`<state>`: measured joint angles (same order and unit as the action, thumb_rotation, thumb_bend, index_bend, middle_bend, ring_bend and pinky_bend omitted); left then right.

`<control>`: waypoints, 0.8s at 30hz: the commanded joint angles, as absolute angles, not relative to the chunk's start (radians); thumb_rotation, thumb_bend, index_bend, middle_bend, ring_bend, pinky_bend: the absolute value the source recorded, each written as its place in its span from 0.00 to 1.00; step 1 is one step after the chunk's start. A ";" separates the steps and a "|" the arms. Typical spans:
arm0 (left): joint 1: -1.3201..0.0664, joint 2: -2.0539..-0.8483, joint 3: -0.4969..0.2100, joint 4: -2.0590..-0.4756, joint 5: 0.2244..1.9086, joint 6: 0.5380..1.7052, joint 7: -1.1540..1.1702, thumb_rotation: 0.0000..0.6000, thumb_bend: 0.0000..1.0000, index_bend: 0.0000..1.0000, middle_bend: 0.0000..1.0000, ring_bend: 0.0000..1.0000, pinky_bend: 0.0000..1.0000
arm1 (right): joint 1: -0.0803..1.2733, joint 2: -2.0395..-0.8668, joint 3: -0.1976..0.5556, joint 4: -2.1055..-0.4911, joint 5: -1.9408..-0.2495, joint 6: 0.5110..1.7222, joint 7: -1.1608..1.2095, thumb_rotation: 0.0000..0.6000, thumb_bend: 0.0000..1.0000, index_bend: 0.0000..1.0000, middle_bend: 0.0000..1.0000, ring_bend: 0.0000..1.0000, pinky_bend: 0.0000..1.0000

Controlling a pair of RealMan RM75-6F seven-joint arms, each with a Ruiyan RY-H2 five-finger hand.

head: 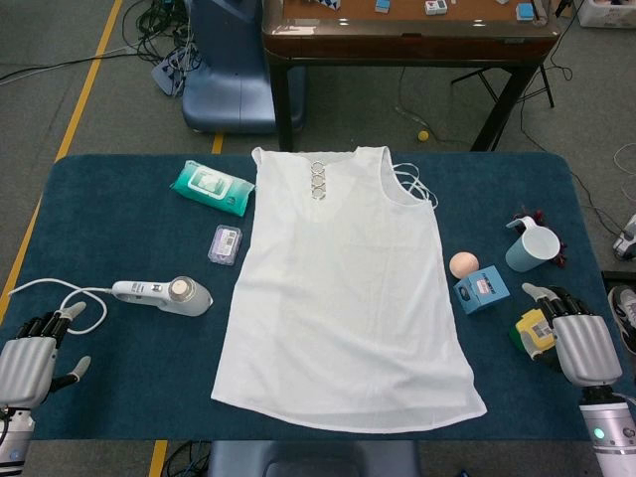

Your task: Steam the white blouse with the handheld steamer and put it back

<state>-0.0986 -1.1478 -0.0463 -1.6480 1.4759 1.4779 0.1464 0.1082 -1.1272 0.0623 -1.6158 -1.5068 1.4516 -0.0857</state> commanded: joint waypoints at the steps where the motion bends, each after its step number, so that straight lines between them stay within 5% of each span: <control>1: -0.099 -1.148 -0.047 -1.648 1.476 1.479 0.144 1.00 0.22 0.15 0.22 0.20 0.19 | 0.109 -1.126 0.062 -1.619 -1.506 1.450 -0.087 1.00 0.35 0.17 0.26 0.17 0.29; 24: -0.281 -1.247 -0.147 -1.536 1.409 1.292 0.104 1.00 0.22 0.11 0.21 0.19 0.19 | 0.148 -0.944 0.165 -1.802 -1.480 1.496 -0.203 1.00 0.35 0.17 0.25 0.15 0.29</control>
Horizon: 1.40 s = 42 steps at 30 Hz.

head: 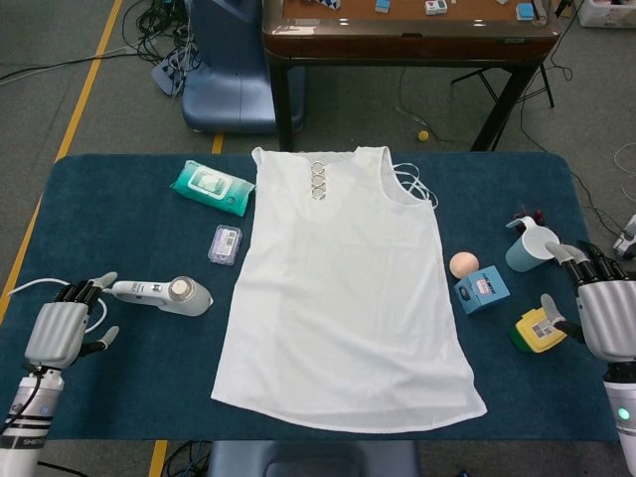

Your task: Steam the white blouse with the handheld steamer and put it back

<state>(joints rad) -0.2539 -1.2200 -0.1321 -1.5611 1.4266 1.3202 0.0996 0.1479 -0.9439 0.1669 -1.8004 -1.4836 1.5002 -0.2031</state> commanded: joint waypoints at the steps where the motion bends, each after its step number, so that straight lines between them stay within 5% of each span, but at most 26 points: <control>1: -0.291 -1.258 -0.150 -1.525 1.405 1.281 0.106 1.00 0.22 0.10 0.20 0.19 0.19 | 0.148 -0.943 0.163 -1.803 -1.478 1.493 -0.202 1.00 0.35 0.17 0.25 0.15 0.29; 22: -0.465 -1.473 -0.180 -1.206 1.289 1.068 0.138 1.00 0.22 0.07 0.17 0.18 0.18 | 0.137 -0.932 0.146 -1.798 -1.458 1.485 -0.182 1.00 0.35 0.17 0.25 0.15 0.29; 30: -0.500 -1.523 -0.185 -1.105 1.272 1.038 0.117 1.00 0.22 0.16 0.20 0.18 0.18 | 0.137 -0.934 0.144 -1.793 -1.449 1.481 -0.177 1.00 0.35 0.17 0.25 0.15 0.29; 42: -0.536 -1.606 -0.185 -0.939 1.291 1.035 0.028 1.00 0.22 0.35 0.37 0.28 0.20 | 0.131 -0.937 0.136 -1.790 -1.433 1.475 -0.175 1.00 0.35 0.17 0.25 0.15 0.29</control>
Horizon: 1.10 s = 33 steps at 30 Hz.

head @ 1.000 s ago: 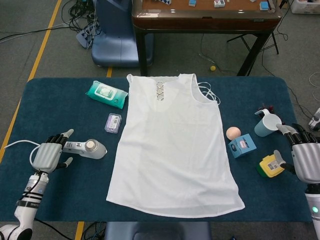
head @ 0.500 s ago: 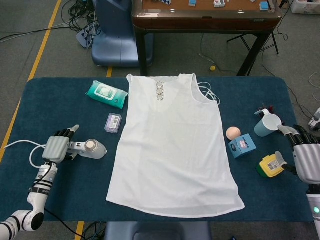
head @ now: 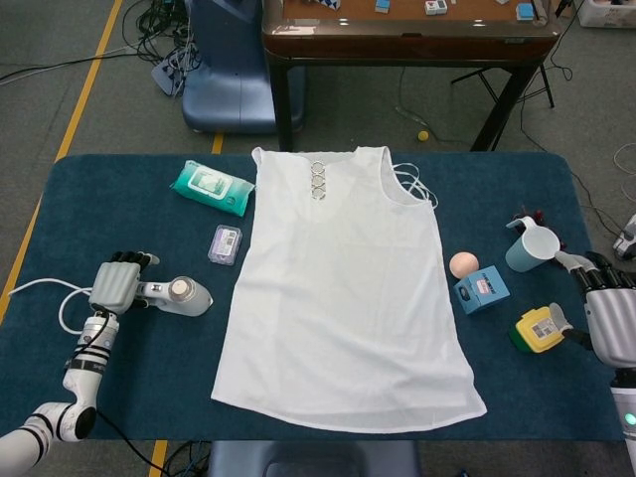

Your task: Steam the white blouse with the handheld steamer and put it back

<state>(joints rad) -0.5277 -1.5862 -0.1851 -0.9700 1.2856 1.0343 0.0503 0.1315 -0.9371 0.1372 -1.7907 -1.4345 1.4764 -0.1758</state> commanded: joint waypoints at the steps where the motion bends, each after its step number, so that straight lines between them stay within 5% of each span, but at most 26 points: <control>1: -0.540 -1.614 -0.185 -0.924 1.291 1.031 0.022 1.00 0.22 0.37 0.39 0.29 0.20 | 0.130 -0.937 0.136 -1.790 -1.431 1.475 -0.175 1.00 0.35 0.17 0.25 0.15 0.29; 17: -0.586 -1.724 -0.126 -0.702 1.403 1.083 -0.085 1.00 0.22 0.73 0.61 0.51 0.41 | 0.128 -0.946 0.134 -1.774 -1.408 1.462 -0.161 1.00 0.36 0.17 0.25 0.15 0.29; 25: -0.600 -1.760 -0.104 -0.620 1.447 1.103 -0.230 1.00 0.22 0.83 0.69 0.59 0.59 | 0.133 -0.949 0.134 -1.773 -1.400 1.452 -0.163 1.00 0.36 0.17 0.25 0.15 0.29; 33: -0.614 -1.752 -0.138 -0.646 1.399 1.015 -0.428 1.00 0.22 0.88 0.70 0.60 0.61 | 0.135 -0.947 0.131 -1.784 -1.394 1.443 -0.172 1.00 0.36 0.17 0.25 0.15 0.29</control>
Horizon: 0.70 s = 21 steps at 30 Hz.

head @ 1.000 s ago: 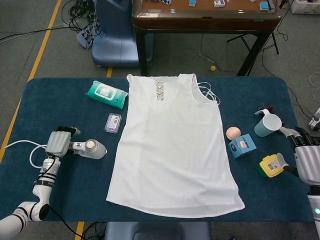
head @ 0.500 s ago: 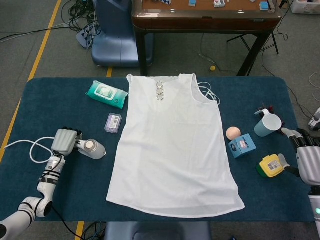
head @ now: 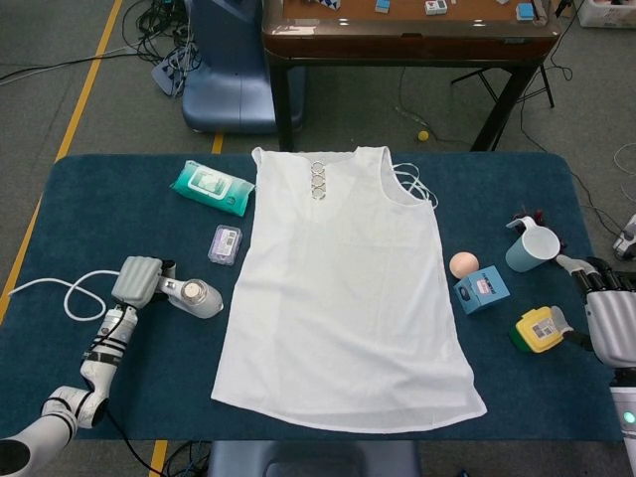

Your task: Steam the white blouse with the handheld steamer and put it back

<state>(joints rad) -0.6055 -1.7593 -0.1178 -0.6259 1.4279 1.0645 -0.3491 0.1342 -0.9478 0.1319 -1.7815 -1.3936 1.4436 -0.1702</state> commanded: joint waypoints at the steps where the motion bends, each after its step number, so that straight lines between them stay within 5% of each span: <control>1: -0.616 -1.744 -0.146 -0.658 1.388 0.997 -0.456 1.00 0.22 0.88 0.70 0.60 0.61 | 0.135 -0.946 0.131 -1.786 -1.395 1.443 -0.173 1.00 0.36 0.17 0.25 0.15 0.29; 12: -0.618 -1.672 -0.182 -0.768 1.337 0.927 -0.551 1.00 0.22 0.91 0.73 0.63 0.63 | 0.153 -0.940 0.118 -1.811 -1.419 1.410 -0.184 1.00 0.36 0.17 0.25 0.15 0.29; 21: -0.605 -1.594 -0.208 -0.935 1.330 0.988 -0.493 1.00 0.22 0.90 0.73 0.63 0.63 | 0.250 -0.947 0.064 -1.829 -1.553 1.241 -0.117 1.00 0.38 0.17 0.25 0.15 0.29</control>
<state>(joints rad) -0.6094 -1.6196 -0.1989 -0.8883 1.3322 0.9670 -0.5213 0.2131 -0.9420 0.0841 -1.8236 -1.5108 1.2942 -0.1406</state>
